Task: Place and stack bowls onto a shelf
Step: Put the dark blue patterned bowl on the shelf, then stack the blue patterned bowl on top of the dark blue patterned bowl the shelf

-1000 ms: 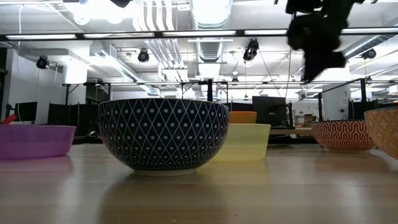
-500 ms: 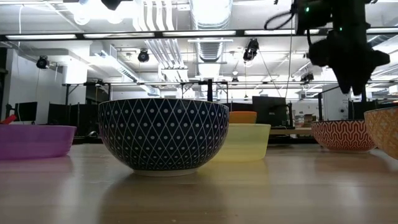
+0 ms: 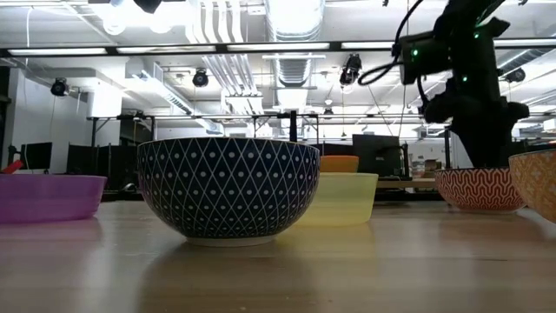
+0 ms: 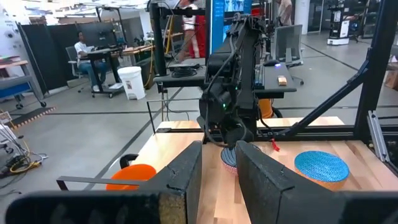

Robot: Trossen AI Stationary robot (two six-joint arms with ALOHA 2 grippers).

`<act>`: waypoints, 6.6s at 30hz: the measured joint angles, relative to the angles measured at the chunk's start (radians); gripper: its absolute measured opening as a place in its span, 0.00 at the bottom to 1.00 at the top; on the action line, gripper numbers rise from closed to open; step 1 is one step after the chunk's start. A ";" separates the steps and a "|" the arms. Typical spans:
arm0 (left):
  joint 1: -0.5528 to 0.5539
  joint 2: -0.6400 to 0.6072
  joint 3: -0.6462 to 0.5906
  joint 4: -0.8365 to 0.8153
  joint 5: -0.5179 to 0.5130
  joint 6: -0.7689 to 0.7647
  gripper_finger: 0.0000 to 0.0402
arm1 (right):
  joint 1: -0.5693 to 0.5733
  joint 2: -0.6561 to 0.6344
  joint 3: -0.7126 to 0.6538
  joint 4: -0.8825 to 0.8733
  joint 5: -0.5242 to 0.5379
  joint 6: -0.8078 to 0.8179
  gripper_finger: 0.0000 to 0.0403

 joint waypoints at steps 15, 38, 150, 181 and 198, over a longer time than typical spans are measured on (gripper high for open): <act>0.000 0.002 0.000 -0.022 -0.008 0.033 0.20 | 0.000 0.095 -0.012 0.144 -0.005 -0.080 0.06; 0.000 0.003 0.000 -0.020 -0.008 0.044 0.20 | -0.248 0.046 0.276 0.068 -0.078 -0.313 0.03; 0.000 0.045 -0.003 -0.021 -0.002 -0.018 0.20 | 0.845 0.329 0.207 0.129 0.018 0.103 0.30; 0.000 0.078 -0.004 0.033 -0.008 -0.006 0.20 | 0.149 0.100 0.509 -0.131 -0.052 -0.206 0.03; 0.000 0.077 -0.004 0.033 -0.007 -0.009 0.20 | -0.651 0.167 0.598 -0.184 -0.136 -0.717 0.03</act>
